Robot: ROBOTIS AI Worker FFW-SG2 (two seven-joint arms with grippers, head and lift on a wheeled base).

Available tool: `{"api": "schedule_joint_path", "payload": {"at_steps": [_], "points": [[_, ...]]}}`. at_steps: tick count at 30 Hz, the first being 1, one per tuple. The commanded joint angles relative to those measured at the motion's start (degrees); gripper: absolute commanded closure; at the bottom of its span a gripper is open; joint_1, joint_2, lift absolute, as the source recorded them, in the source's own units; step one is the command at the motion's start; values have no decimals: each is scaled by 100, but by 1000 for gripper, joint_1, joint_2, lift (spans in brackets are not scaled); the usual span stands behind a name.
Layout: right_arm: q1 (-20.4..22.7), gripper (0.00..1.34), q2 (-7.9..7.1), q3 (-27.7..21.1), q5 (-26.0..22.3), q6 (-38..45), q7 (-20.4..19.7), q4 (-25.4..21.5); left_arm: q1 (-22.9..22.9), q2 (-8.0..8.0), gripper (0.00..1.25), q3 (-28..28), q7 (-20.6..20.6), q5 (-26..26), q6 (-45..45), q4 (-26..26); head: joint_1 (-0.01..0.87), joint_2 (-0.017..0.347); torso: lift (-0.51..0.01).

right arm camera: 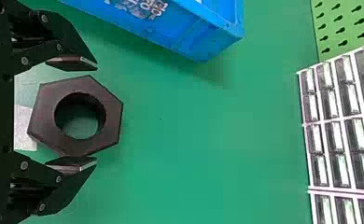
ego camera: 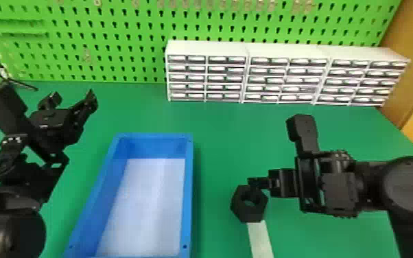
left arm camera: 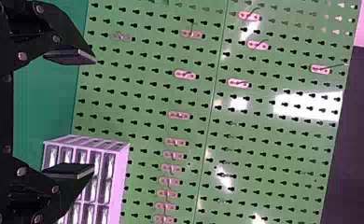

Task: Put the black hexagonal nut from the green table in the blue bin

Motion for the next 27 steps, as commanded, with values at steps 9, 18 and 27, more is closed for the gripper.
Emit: {"api": "schedule_joint_path", "payload": {"at_steps": [9,18,27], "points": [[-67,535,-67,398,118,-161,2,126,0,-2,433,-11,0,0,-6,21,692,8,-97],[-58,535,-67,530,136,-293,2,266,9,7,433,6,0,18,-6,21,692,8,-97],[-93,535,-14,600,171,-390,2,460,0,7,433,6,0,9,3,29,692,8,-97]]}}
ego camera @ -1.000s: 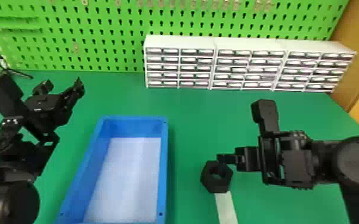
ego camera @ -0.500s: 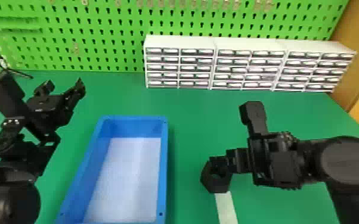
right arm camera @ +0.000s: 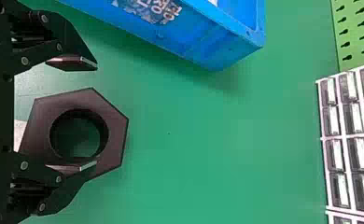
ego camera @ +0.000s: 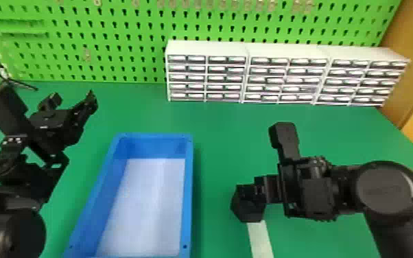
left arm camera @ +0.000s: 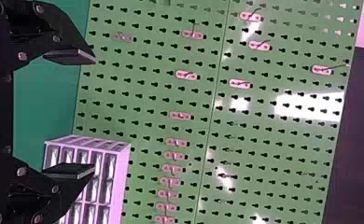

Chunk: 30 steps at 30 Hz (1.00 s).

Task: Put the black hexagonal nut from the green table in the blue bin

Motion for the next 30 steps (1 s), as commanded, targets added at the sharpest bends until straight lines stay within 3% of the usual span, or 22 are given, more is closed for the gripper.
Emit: {"api": "schedule_joint_path", "payload": {"at_steps": [1,11,30], "points": [[-46,535,25,62,26,-31,9,83,-5,4,433,1,0,-4,7,9,692,8,-97],[-143,535,51,247,773,-163,1028,285,-5,4,433,9,0,-4,-1,9,692,8,-97],[-284,535,51,484,1195,-233,1600,575,4,4,433,18,0,-4,-1,9,692,8,-97]]}}
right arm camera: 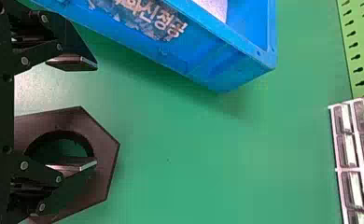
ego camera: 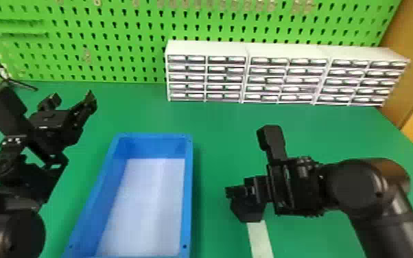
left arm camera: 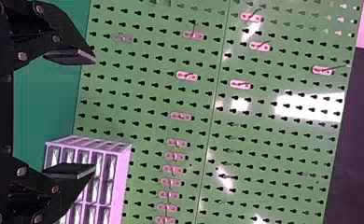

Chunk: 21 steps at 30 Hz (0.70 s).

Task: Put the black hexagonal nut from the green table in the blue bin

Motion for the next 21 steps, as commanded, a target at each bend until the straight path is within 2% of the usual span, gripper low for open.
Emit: {"api": "schedule_joint_path", "payload": {"at_steps": [1,21], "points": [[-43,535,1,101,172,-39,153,92,-1,1,433,2,0,0,-3,0,692,8,-97],[-43,535,-7,180,268,-30,249,188,8,1,433,11,0,0,-3,0,692,8,-97]]}}
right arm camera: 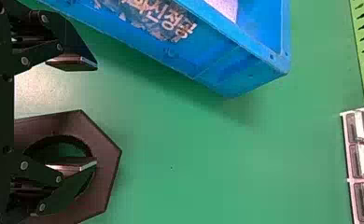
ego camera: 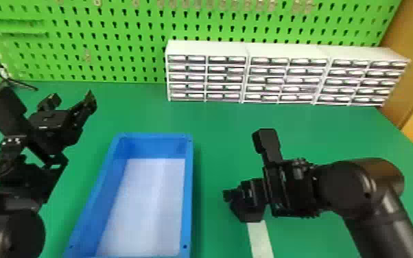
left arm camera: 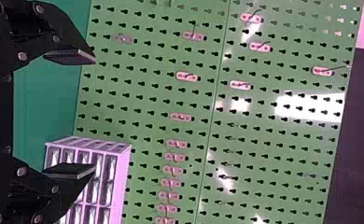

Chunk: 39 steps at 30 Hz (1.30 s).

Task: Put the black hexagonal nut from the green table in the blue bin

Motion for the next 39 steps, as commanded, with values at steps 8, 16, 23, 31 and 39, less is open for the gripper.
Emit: {"api": "schedule_joint_path", "payload": {"at_steps": [8,16,23,31,39], "points": [[30,535,-9,53,266,-113,359,129,11,0,433,7,0,0,-1,0,692,8,-97],[39,535,17,79,582,-148,675,217,2,0,433,7,0,0,-1,0,692,8,-97],[39,535,26,88,635,-157,711,261,11,0,433,7,0,0,-1,0,692,8,-97],[47,535,26,114,687,-209,798,366,20,0,433,7,0,0,-1,0,692,8,-97],[56,535,26,140,872,-227,1009,428,20,0,433,7,0,0,-1,0,692,8,-97]]}}
